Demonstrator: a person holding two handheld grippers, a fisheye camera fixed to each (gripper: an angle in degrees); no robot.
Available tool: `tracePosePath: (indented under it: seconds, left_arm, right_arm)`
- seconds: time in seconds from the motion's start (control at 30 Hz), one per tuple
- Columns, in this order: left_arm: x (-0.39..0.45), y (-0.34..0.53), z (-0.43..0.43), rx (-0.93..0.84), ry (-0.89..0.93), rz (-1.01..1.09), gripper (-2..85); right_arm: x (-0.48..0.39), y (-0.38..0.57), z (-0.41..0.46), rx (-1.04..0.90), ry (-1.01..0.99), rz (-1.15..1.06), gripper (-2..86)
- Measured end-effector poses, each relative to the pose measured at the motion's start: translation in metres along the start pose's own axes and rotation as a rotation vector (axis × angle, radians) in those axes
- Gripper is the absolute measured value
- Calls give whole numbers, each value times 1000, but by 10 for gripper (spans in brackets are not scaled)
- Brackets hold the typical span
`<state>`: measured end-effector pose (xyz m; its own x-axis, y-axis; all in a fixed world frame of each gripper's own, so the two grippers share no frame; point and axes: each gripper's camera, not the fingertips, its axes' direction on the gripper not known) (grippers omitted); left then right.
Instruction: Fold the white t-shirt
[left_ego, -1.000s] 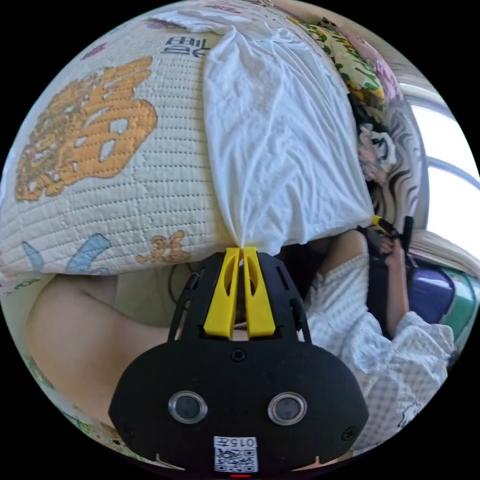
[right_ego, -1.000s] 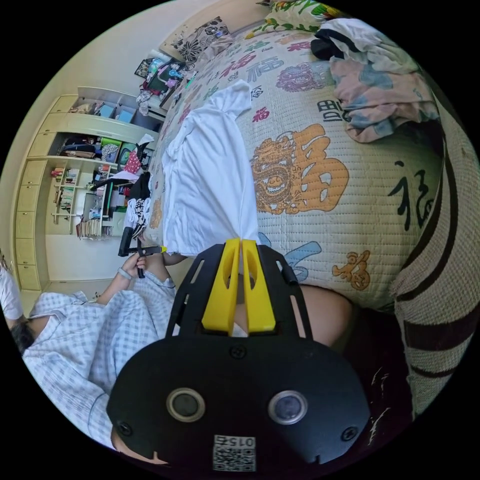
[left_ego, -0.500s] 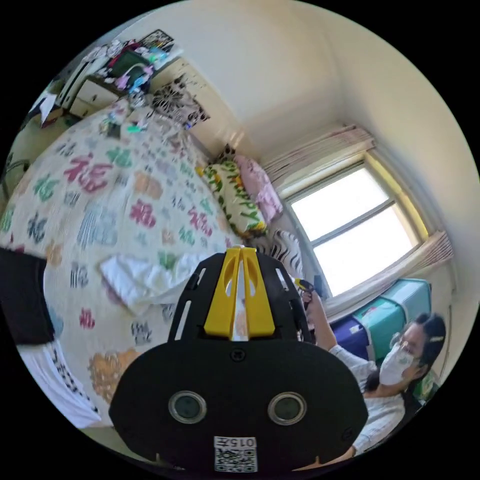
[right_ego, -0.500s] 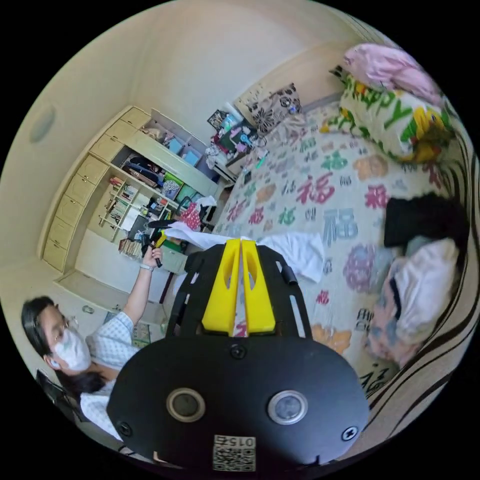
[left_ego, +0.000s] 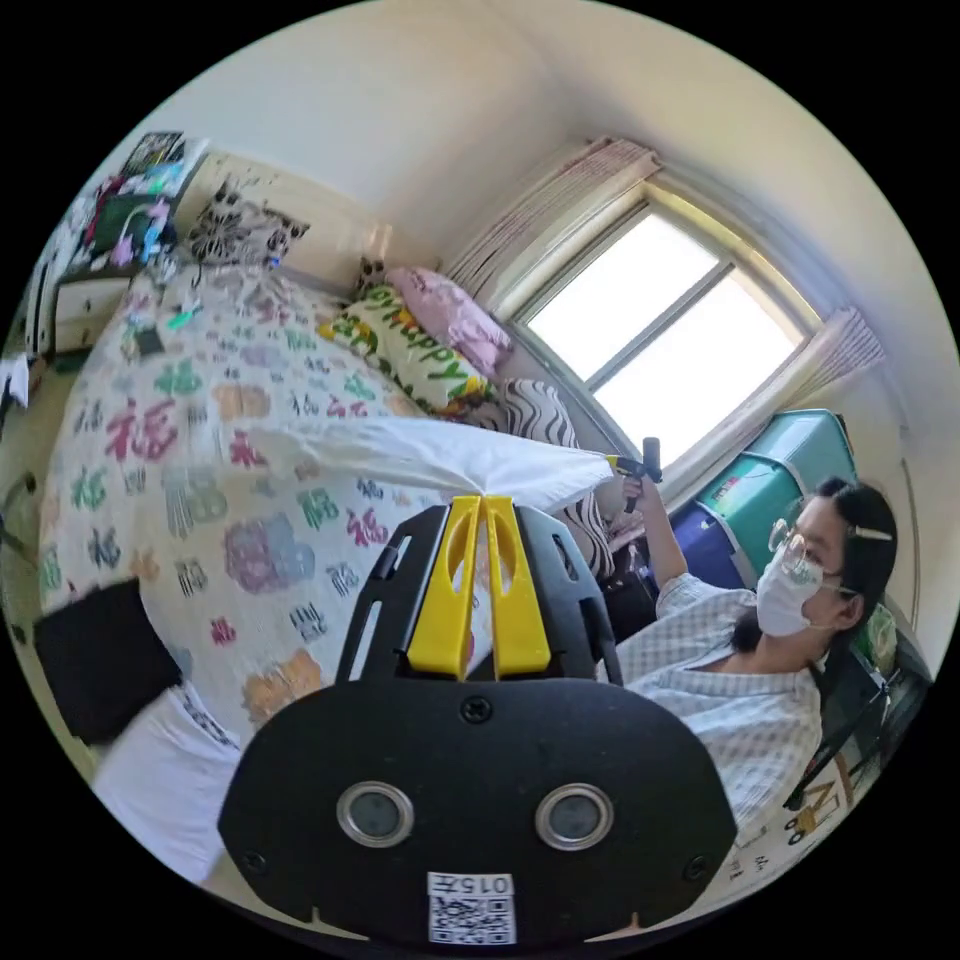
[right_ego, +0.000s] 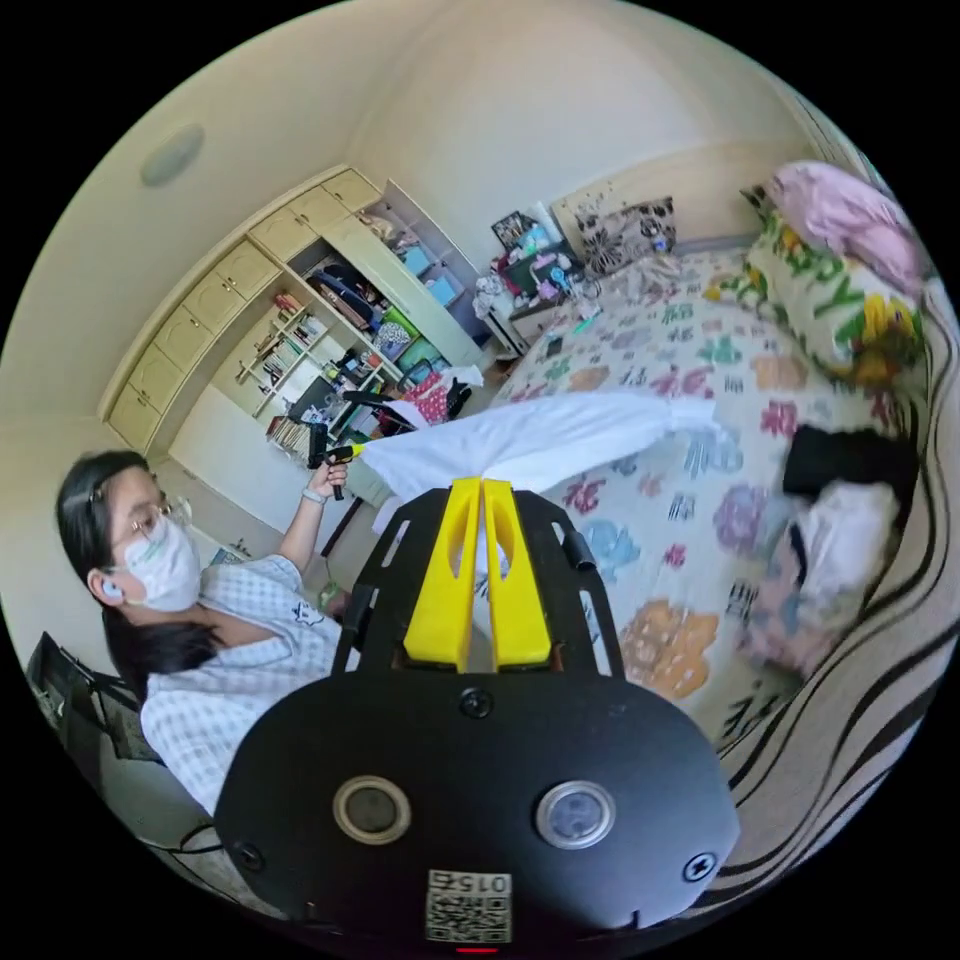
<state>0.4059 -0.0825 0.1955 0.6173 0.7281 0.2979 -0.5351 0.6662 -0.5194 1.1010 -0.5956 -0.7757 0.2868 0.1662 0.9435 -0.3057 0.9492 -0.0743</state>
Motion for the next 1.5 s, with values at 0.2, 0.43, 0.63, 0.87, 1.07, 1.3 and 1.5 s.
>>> tracePosePath:
  seconds: [0.2,0.43,0.63,0.87,1.07,1.3,1.5]
  left_arm:
    - [-71,151,71,-157,35,-258,-6]
    - [-117,260,160,-468,-144,-405,-3]
    - [-131,279,217,-773,-281,-380,17]
    - [-143,248,159,-675,-343,-348,54]
    - [-195,150,96,-137,-383,-354,77]
    - [-327,73,150,-22,-408,-491,77]
    - [-403,52,193,-28,-450,-507,76]
  right_arm:
    - [58,143,57,-128,-43,297,-4]
    - [123,247,133,-396,100,543,-4]
    - [144,261,163,-569,234,524,3]
    - [163,245,104,-432,257,497,30]
    - [216,174,70,-125,255,441,62]
    - [331,101,93,60,182,610,81]
    - [402,83,113,13,239,729,83]
